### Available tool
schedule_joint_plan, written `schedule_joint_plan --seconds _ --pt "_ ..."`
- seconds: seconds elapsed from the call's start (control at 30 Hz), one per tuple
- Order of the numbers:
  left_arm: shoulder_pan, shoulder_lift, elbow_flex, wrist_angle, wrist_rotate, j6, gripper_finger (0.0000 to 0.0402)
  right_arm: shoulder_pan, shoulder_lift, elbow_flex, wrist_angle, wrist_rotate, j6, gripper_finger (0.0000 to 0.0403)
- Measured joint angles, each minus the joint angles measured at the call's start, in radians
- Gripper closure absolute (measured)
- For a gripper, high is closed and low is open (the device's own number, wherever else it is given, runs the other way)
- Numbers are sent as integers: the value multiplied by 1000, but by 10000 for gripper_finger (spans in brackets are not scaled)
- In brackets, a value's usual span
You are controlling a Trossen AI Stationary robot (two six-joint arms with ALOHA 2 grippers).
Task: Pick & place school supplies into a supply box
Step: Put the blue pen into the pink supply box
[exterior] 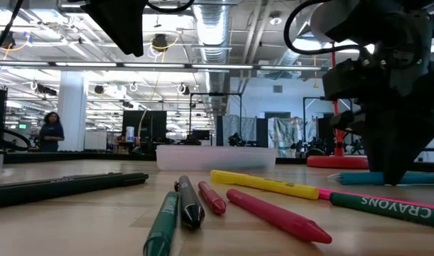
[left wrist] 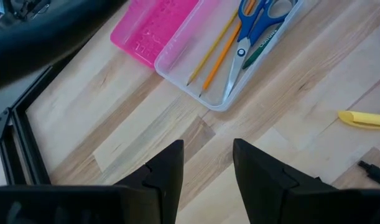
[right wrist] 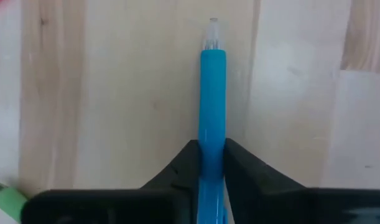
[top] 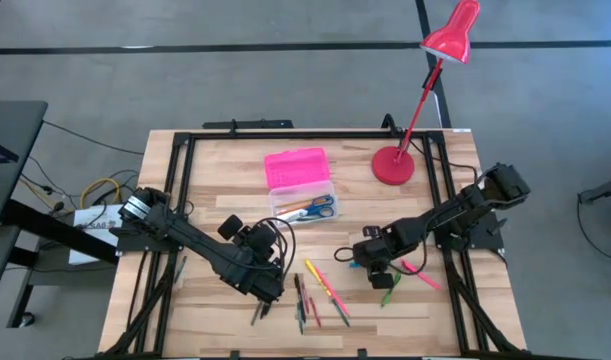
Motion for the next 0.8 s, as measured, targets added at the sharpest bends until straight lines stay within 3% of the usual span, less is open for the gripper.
schedule_joint_plan --seconds 0.5,0.8 --pt "-23 0 0 -6 -104 -19 268 -69 2 33 -55 21 -45 372" --pt "-58 -18 0 -34 -157 -6 268 -118 2 125 -90 20 -118 372"
